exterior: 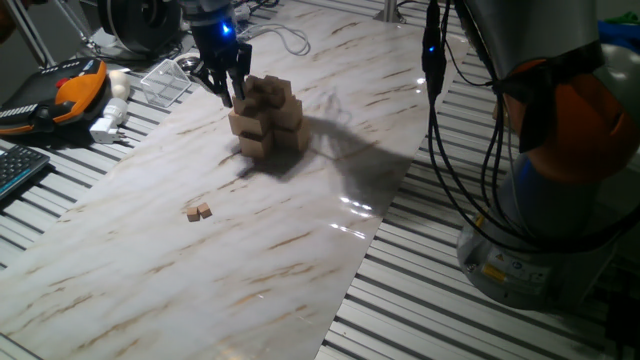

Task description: Stack the blocks into a cross shape

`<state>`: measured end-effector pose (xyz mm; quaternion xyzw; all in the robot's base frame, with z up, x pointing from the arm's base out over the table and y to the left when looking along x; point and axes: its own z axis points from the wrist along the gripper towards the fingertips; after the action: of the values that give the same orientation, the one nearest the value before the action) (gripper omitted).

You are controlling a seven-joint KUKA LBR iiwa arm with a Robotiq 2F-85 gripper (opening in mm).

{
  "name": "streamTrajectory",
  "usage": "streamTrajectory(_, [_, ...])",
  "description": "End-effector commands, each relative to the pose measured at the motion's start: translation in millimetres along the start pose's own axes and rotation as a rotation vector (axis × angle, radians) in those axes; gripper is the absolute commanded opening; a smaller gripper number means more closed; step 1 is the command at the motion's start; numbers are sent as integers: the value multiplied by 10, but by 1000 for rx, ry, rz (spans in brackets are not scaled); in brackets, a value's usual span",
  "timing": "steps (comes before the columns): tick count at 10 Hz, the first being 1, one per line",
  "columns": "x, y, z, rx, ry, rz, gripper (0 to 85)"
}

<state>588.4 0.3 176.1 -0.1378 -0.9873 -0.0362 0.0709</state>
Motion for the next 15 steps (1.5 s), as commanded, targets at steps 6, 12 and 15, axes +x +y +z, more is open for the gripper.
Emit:
streamTrajectory(6, [1,-8,1,26,-11,9,340])
streamTrajectory(12, [1,-8,1,42,-4,-2,340])
streamTrajectory(15, [9,89,28,48,-4,22,340])
